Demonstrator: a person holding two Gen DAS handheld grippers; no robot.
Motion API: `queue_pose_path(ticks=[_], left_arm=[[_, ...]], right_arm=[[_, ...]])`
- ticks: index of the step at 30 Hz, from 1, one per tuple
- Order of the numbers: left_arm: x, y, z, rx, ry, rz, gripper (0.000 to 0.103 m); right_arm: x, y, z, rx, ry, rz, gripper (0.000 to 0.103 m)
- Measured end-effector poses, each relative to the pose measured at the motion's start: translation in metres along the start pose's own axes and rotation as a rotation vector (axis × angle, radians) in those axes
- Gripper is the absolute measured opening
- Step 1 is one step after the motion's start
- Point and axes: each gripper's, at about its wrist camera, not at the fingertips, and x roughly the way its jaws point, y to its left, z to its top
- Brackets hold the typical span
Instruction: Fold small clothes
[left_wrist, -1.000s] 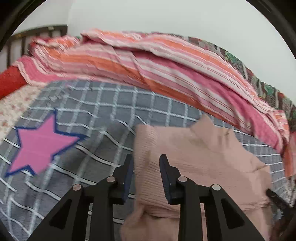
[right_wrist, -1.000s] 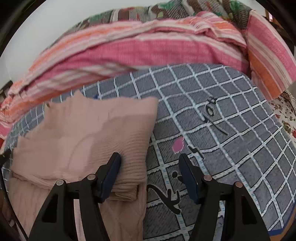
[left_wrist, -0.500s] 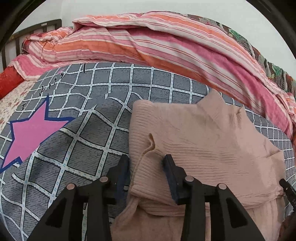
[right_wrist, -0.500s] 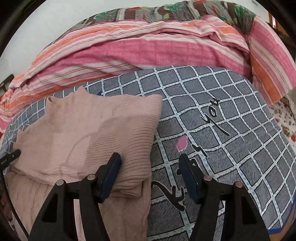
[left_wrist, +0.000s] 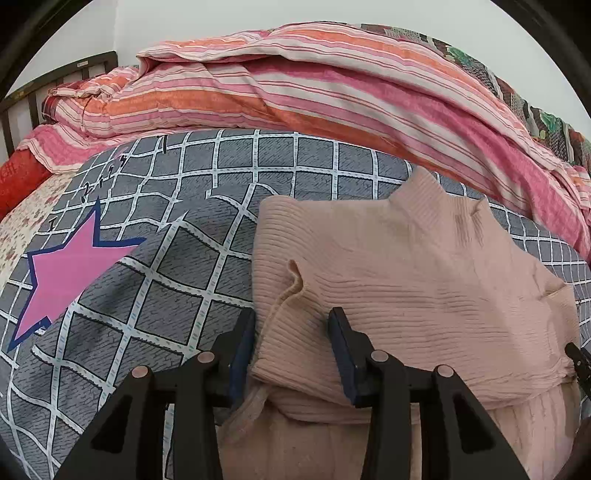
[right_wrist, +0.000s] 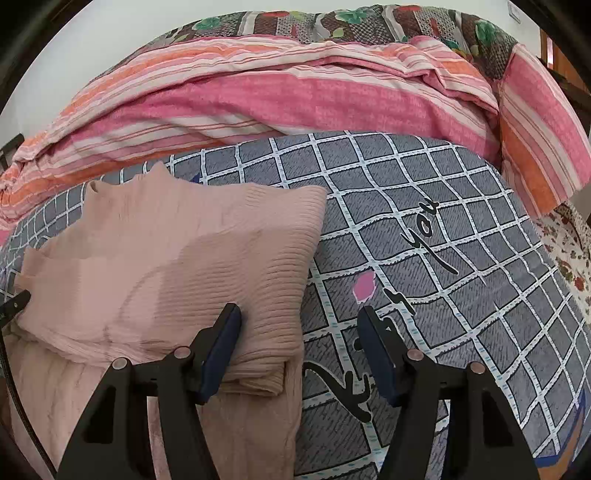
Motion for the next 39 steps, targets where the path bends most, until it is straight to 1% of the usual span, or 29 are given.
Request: queue_pose_path(ticks=[2, 4, 11, 16, 39], left_arm=[[0.0002, 0.0014, -0.0002, -0.006, 0.004, 0.0, 0.046], [0.0006, 0.0027, -0.0003, -0.007, 0.008, -0.012, 0.047], [0.0014, 0.0025, -0.0002, -0.01, 0.01, -0.013, 0.049], [0.0014, 0.0037, -0.0004, -0.016, 0.012, -0.024, 0.05], [0.0014, 0.004, -0.0002, -0.016, 0.012, -0.023, 0.051]], right_arm=[[0.0007, -0.0021, 0.0003, 0.006, 0.004, -0.003, 0.068], [0.0014, -0.0038, 0.0004, 0.014, 0.008, 0.002, 0.069], [0.0027, -0.0042, -0.0003, 0.017, 0.013, 0.003, 0.072], [0.0035, -0.0045, 0.0, 0.021, 0.017, 0.004, 0.073], [0.0042, -0.0049, -0.0003, 0.019, 0.019, 0.002, 0.074]])
